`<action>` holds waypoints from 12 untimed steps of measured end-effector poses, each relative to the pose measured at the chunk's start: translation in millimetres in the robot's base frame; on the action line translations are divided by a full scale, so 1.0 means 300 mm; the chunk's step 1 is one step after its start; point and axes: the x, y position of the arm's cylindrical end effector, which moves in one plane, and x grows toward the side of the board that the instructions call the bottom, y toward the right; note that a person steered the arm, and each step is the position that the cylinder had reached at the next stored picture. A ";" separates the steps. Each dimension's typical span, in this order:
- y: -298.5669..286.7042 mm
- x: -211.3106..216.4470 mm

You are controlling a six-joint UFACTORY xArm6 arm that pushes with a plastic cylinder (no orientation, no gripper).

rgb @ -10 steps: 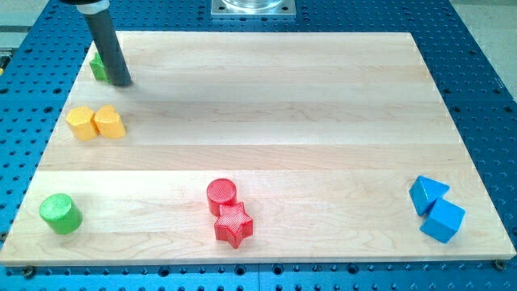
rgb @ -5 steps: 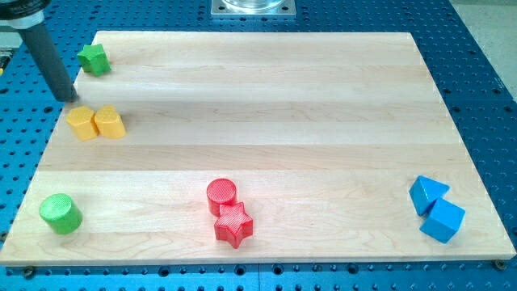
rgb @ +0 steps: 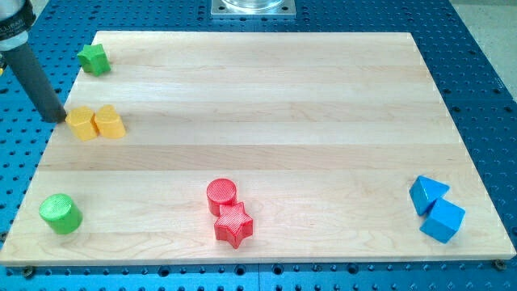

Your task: Place the yellow hexagon vertically above the yellow heart

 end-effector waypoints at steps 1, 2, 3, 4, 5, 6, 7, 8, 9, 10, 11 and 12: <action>0.000 0.003; 0.005 0.005; 0.026 0.005; 0.029 0.011; 0.008 0.056; 0.003 0.138; 0.070 0.213; 0.209 0.186; 0.212 0.108; 0.164 0.108; 0.129 0.113; 0.108 0.145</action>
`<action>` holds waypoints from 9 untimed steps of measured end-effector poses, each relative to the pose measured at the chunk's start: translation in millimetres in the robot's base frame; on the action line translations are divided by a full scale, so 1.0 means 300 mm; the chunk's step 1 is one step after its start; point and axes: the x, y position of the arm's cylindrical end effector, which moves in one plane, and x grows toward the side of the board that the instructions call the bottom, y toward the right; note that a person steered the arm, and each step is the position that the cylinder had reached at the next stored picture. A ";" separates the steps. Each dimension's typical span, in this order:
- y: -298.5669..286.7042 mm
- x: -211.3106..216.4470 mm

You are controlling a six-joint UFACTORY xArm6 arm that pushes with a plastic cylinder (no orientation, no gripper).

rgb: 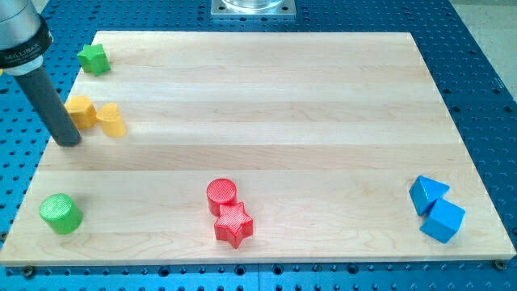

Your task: Place the yellow hexagon vertically above the yellow heart

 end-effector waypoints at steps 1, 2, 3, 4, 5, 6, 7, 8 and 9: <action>0.000 0.008; 0.008 -0.062; -0.018 -0.193; -0.083 -0.196; -0.106 -0.202; -0.002 -0.209; 0.205 -0.219; 0.397 -0.237; 0.441 -0.240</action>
